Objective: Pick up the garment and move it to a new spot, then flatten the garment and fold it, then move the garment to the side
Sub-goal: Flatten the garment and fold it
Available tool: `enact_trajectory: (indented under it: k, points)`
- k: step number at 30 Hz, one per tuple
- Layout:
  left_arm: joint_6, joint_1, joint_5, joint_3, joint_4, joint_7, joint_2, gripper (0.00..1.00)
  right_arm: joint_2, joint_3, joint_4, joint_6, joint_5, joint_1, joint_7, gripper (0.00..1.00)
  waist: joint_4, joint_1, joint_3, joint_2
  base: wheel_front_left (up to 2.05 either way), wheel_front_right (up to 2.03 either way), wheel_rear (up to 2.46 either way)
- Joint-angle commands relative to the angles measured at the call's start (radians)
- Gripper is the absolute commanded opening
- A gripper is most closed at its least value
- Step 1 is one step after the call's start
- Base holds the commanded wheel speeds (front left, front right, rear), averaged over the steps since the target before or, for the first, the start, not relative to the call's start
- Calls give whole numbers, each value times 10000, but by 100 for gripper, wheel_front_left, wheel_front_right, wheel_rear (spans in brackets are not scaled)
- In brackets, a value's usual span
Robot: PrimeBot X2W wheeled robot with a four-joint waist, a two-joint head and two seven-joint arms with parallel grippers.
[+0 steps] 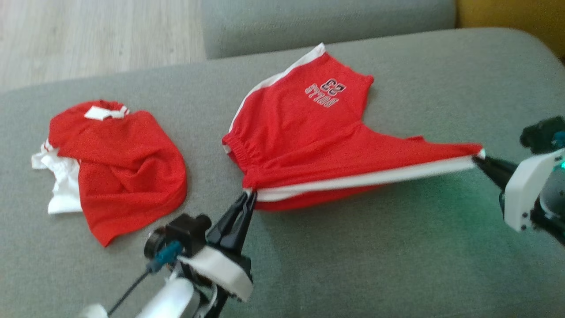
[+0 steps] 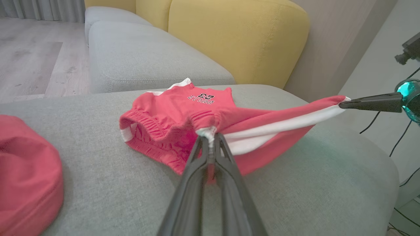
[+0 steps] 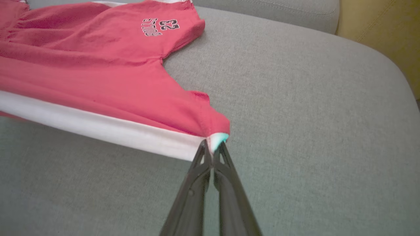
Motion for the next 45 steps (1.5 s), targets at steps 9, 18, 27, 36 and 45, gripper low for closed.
enact_trajectory:
  k: [9, 18, 27, 36, 45]
  points:
    - [182, -2071, 334, 591, -22, 66, 173, 0, 428, -1458, -152, -9, -1418, -1238, -237, 0, 567, -1, 1328, -1, 0, 0, 0]
    - [-28, -3837, 491, 588, 755, 152, -271, 0, 1104, -1502, 593, -9, -2450, -3357, 115, 0, 1447, -1, 2532, -1, 0, 0, 0]
    - [-465, -5677, 517, 522, 2257, -40, -922, 0, 1341, -427, 2008, -9, -2909, -5720, 382, 0, 2302, -1, 3815, -1, 0, 0, 0]
    - [-685, -6770, 503, 395, 3598, -500, -1432, 0, 1522, 419, 3150, -9, -2900, -6990, -54, 0, 2755, -1, 4406, -1, 0, 0, 0]
    - [-722, -7291, 281, 188, 4606, -1058, -1741, 100, 1836, 1021, 4356, -9, -2542, -7773, -687, 100, 2938, -1, 4570, -1, 0, 0, 0]
